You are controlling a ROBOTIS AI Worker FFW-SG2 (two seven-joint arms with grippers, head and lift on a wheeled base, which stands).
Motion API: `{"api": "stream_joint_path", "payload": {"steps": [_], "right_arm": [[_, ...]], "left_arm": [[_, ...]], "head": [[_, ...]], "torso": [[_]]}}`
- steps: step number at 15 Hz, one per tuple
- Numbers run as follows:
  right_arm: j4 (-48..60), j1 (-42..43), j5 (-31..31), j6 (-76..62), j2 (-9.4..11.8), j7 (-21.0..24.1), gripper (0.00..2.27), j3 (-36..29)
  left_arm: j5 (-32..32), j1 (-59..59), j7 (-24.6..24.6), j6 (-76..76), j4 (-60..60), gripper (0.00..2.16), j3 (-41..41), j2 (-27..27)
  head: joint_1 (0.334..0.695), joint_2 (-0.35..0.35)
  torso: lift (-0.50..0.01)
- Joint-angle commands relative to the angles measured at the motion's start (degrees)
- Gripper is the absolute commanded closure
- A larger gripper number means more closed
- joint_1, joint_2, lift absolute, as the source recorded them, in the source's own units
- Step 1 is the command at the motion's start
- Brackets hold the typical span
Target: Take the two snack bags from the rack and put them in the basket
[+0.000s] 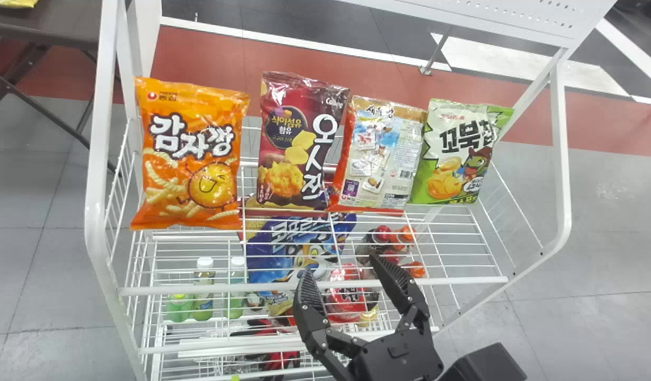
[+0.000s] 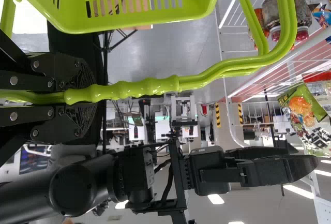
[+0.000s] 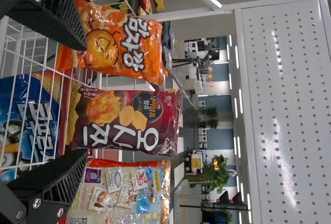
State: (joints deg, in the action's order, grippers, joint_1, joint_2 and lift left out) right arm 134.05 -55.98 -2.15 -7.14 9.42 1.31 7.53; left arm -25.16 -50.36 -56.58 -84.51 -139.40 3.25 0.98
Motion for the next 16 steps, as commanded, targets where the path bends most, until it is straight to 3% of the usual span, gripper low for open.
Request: {"api": "stream_joint_path", "payload": {"steps": [1, 12, 16], "right_arm": [[0.07, 0.00, 0.22, -0.10, -0.01, 0.00, 0.11, 0.03], [0.33, 0.26, 0.13, -0.10, -0.01, 0.00, 0.11, 0.03], [-1.08, 8.08, 0.04, 12.90, -0.54, 0.00, 0.11, -1.37]], "left_arm": [[0.03, 0.00, -0.02, 0.00, 0.00, 1.57, 0.00, -0.02], [0.03, -0.09, -0.55, 0.00, 0.09, 1.57, 0.00, -0.10], [0.03, 0.00, -0.46, 0.53, 0.79, 1.57, -0.26, -0.10]], "head": [[0.695, -0.350], [0.695, -0.350], [0.695, -0.350]], "torso": [[-0.010], [-0.010], [-0.010]]}}
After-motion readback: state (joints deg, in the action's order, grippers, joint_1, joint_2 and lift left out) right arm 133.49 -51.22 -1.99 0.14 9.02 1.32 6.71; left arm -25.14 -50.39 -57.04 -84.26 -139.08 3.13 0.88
